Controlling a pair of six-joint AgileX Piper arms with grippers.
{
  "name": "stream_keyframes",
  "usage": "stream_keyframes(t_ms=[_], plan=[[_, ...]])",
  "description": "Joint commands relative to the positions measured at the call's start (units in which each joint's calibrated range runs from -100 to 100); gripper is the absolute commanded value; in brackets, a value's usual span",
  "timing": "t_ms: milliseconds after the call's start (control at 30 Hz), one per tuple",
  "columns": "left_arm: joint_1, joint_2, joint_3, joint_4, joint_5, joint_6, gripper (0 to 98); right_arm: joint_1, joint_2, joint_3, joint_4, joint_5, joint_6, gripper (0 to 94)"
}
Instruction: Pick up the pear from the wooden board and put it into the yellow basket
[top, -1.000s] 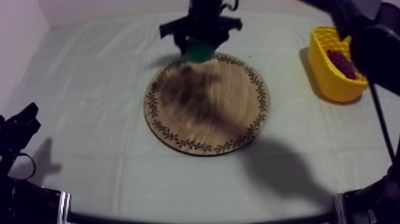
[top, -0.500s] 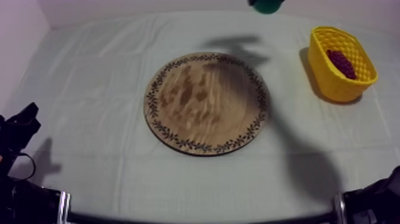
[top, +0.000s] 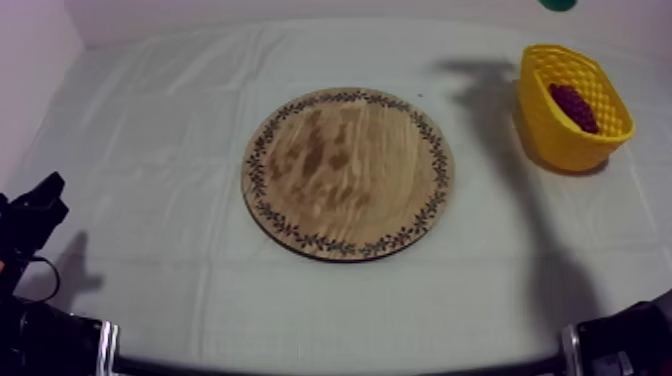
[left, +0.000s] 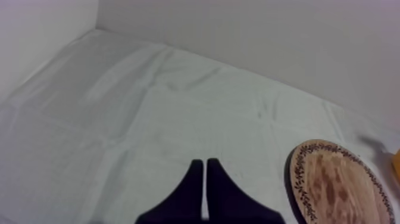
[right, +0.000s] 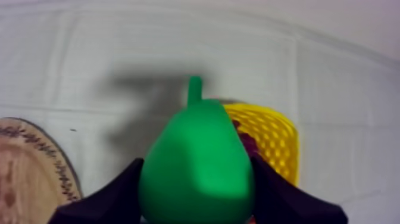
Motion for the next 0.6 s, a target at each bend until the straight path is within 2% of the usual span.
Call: stream_keyframes(t_ms=[0,400,567], plan=[[0.00,0.00,0.00,-0.02,-0.01,0.01,0.1,1.99,-0.21,3.01,0.13,-1.16,0.06,29.8],[0.00,0.00,0.00,-0.02,-0.01,0.01,0.1,8.40,-0.18,18.08,1.96,-11.45,0.23,29.8],[0.00,0.00,0.00,-0.02,-0.01,0.01,0.1,9.71,1.25,23.59,0.39,-16.19,2.00,29.7]])
